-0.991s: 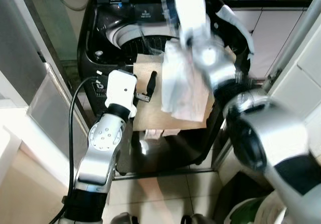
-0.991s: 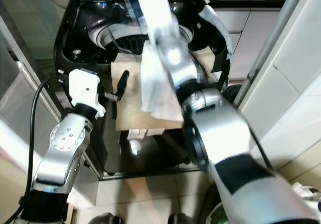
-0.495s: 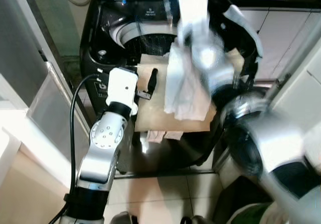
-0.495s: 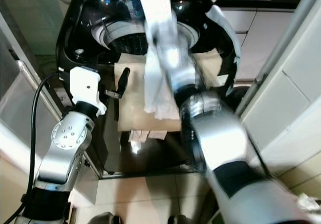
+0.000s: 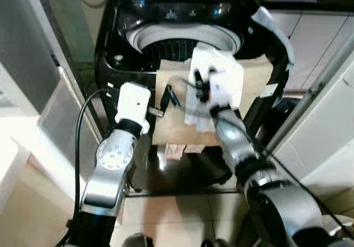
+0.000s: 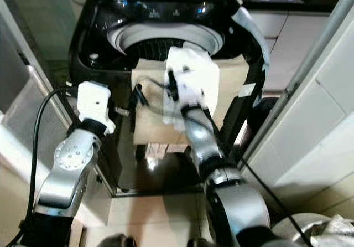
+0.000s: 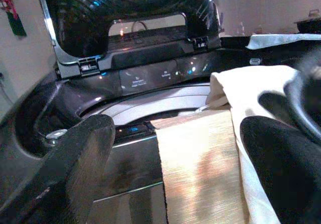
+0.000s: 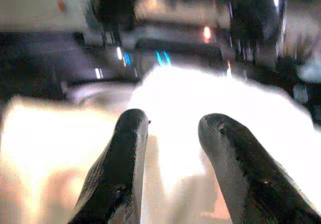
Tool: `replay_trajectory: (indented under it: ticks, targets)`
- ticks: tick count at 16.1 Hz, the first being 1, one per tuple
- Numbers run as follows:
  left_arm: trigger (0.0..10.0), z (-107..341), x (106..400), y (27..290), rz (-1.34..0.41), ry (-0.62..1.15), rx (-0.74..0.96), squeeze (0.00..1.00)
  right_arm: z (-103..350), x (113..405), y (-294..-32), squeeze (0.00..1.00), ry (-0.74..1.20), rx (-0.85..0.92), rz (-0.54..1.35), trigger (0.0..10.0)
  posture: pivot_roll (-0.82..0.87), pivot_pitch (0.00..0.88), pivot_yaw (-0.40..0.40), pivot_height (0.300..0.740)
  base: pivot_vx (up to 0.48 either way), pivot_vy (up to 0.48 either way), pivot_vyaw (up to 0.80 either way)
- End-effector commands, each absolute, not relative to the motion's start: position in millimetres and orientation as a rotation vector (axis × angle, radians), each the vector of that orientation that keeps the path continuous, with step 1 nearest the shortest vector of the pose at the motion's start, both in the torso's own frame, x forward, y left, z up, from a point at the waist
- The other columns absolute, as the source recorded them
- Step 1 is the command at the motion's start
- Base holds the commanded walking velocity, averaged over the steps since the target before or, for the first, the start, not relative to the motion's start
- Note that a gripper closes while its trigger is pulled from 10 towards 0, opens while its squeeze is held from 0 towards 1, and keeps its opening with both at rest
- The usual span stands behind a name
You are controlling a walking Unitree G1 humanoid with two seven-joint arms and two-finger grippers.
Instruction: Clothes washing
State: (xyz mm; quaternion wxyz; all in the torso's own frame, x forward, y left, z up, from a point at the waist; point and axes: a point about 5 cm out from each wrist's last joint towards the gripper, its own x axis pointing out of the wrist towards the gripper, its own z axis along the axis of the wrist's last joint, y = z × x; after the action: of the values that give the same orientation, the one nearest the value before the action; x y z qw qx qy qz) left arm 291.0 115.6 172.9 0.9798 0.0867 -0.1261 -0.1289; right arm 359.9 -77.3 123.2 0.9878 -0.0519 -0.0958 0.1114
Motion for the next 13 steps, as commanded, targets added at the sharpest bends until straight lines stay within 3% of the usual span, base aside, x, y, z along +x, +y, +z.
replay_trajectory:
  ticks: [1,5,13]
  targets:
    - [10.0,182,291,112,-0.275,-0.291,0.166,0.0,102,355,-83,0.0,-0.079,-0.107,0.217,10.0,0.05,0.0,0.013,0.74,0.0,0.0,0.0]
    - [10.0,182,292,113,-0.278,-0.288,0.169,0.0,61,343,-108,0.0,0.165,-0.086,0.106,10.0,0.05,0.0,0.026,0.74,0.0,0.0,0.0]
    - [10.0,186,290,117,-0.276,-0.294,0.182,0.0,84,360,-82,0.0,0.164,-0.255,0.217,10.0,0.09,0.0,0.029,0.74,0.0,0.0,0.0]
